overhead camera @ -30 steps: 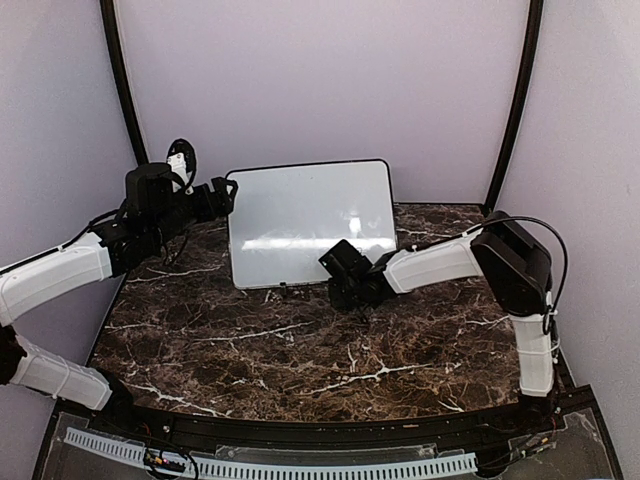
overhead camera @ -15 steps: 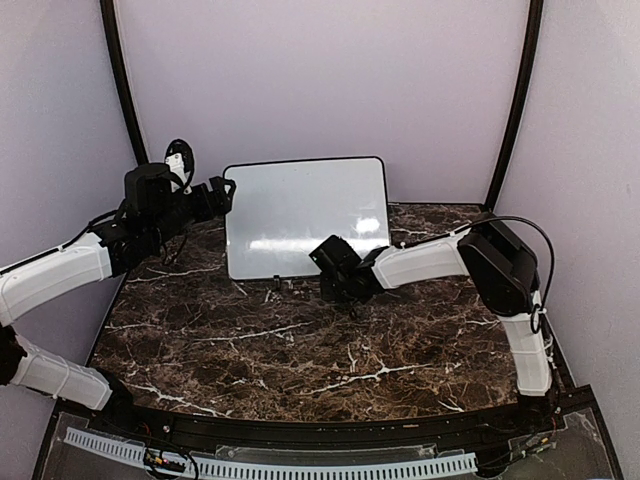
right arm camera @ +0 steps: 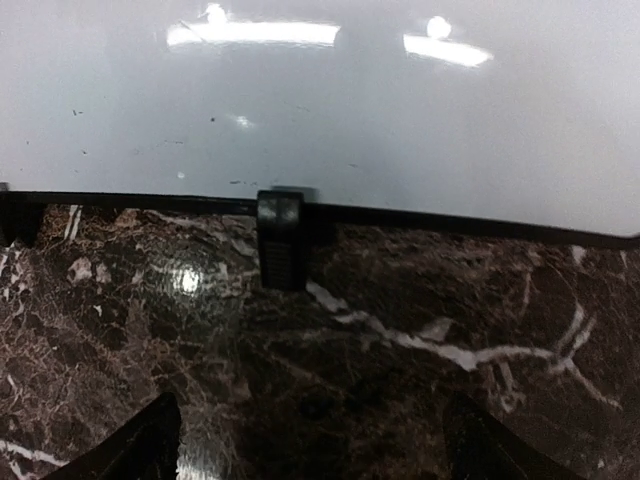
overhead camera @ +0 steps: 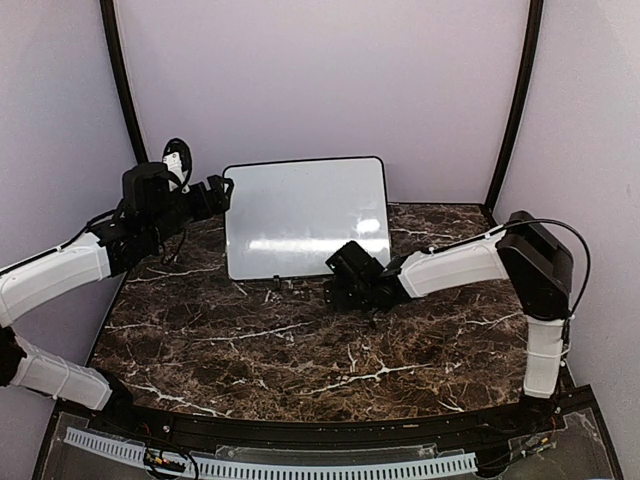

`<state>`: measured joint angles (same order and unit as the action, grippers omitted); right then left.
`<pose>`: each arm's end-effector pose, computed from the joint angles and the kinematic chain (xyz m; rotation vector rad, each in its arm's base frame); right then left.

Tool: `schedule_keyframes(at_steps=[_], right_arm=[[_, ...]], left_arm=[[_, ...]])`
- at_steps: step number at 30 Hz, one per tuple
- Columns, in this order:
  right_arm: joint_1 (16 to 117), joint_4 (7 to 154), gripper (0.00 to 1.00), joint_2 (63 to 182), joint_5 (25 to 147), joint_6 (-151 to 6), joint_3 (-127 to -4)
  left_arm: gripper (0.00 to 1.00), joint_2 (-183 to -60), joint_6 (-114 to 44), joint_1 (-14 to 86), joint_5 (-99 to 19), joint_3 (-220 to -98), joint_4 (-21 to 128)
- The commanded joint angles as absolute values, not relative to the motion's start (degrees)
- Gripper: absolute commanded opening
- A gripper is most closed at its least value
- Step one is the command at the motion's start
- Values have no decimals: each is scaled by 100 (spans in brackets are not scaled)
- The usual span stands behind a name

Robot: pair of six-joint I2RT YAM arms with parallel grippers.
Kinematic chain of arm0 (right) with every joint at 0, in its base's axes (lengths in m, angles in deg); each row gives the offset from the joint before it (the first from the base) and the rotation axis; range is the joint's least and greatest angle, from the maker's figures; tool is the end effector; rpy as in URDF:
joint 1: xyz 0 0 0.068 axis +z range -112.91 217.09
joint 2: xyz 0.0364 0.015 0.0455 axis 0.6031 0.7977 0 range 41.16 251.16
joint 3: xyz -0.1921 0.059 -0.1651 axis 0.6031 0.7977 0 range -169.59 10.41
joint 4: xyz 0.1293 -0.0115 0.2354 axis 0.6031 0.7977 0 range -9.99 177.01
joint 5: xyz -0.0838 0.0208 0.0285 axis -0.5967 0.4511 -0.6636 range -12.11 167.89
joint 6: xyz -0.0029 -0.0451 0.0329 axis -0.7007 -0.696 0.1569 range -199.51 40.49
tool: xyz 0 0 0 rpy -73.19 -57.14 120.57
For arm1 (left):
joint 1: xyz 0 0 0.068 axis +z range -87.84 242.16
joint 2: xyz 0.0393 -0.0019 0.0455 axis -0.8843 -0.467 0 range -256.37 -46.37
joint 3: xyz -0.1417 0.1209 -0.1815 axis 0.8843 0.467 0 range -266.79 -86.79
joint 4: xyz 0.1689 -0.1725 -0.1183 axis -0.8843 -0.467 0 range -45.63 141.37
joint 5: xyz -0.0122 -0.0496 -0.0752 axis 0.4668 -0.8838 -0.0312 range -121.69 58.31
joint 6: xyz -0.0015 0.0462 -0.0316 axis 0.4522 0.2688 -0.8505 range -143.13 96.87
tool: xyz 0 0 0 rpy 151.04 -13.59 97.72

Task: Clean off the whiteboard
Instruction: Reset both arms

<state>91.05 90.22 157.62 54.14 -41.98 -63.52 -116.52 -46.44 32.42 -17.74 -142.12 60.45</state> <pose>0.2625 0.3344 0.1244 -0.1739 2.3927 0.2266 0.2699 -0.1437 0.3315 -0.0915 1.6895 -0.4952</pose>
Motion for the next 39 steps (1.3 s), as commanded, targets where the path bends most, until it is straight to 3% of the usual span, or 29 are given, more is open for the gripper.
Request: schedule_keyframes(at_steps=[1, 11, 20, 25, 39], right_arm=[[9276, 8573, 97, 14571, 5499, -4433, -5510], [9280, 9111, 99, 12341, 4944, -5318, -4569], [9200, 8860, 98, 10716, 3834, -6370, -4087], [9047, 8493, 99, 9883, 3632, -6859, -3612], [8842, 8528, 98, 10133, 2998, -6668, -3695]], left_arm=[[93, -11265, -4621, 3280, -1835, -14191, 6165], [92, -11138, -4390, 3140, -2748, -14749, 5160], [94, -10035, -3404, 3140, -3516, -13759, 4224], [96, -9285, -3129, 3143, -3498, -13027, 4427], [99, -8918, -3332, 3442, -3456, -12686, 4914]])
